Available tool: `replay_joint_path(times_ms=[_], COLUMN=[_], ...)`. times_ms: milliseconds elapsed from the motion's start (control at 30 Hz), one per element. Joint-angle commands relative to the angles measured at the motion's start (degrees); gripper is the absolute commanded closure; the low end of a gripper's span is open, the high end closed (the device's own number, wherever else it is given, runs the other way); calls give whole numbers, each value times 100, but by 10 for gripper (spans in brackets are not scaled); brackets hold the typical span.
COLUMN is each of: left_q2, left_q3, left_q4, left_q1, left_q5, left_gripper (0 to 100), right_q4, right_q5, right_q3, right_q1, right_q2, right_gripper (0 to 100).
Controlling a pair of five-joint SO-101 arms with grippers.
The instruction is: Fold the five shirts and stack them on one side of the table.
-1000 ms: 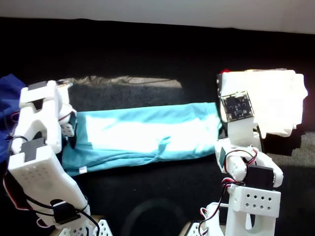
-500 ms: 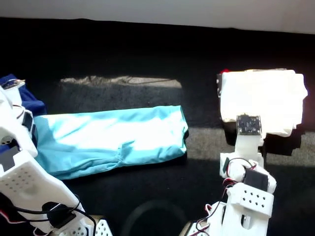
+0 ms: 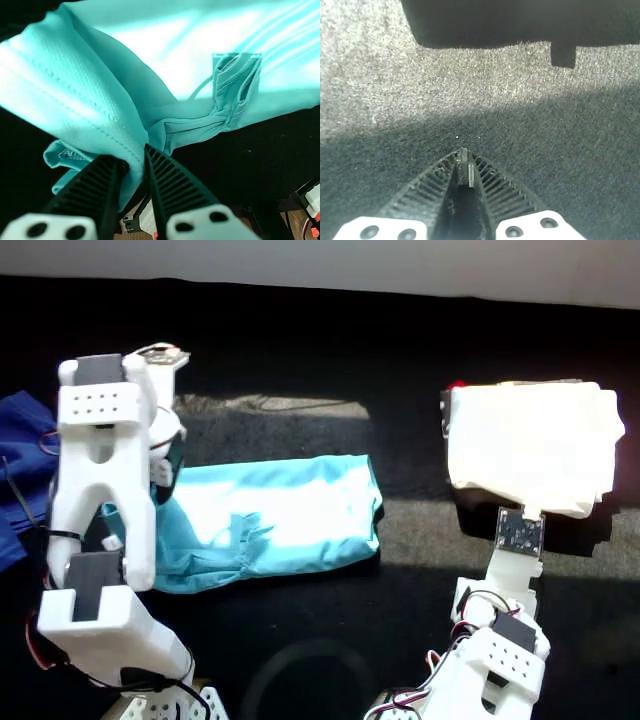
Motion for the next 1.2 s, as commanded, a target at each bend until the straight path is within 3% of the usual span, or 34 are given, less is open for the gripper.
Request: replay_joint_path(times_ms=[0,200,467,733,933,1100,1167], left_q2=[-488,-92,1156,2422,2659,2651,2624], left_q3=[-84,-769,-2123,-3327,-3802,-4576,-4629], left_q4=[53,-193,-571,-519,-158,97,105], left_q1=[1279,2993,3943,4101,4066,3591,3292], left_q5=[466,818,914,1143,1143,1116,1116], left_gripper=[990,990,990,981,790,807,858], right_q4=[-92,-92,-101,-101,-110,-233,-233], right_q5=[-35,-35,-35,-35,-18,-26,-26], right_q3=[4,4,13,13,92,127,136], right_q1=[40,40,40,31,-286,-321,-321], right_q2=[-31,-31,-31,-31,-31,-31,-31], right_gripper=[992,992,992,992,992,992,992])
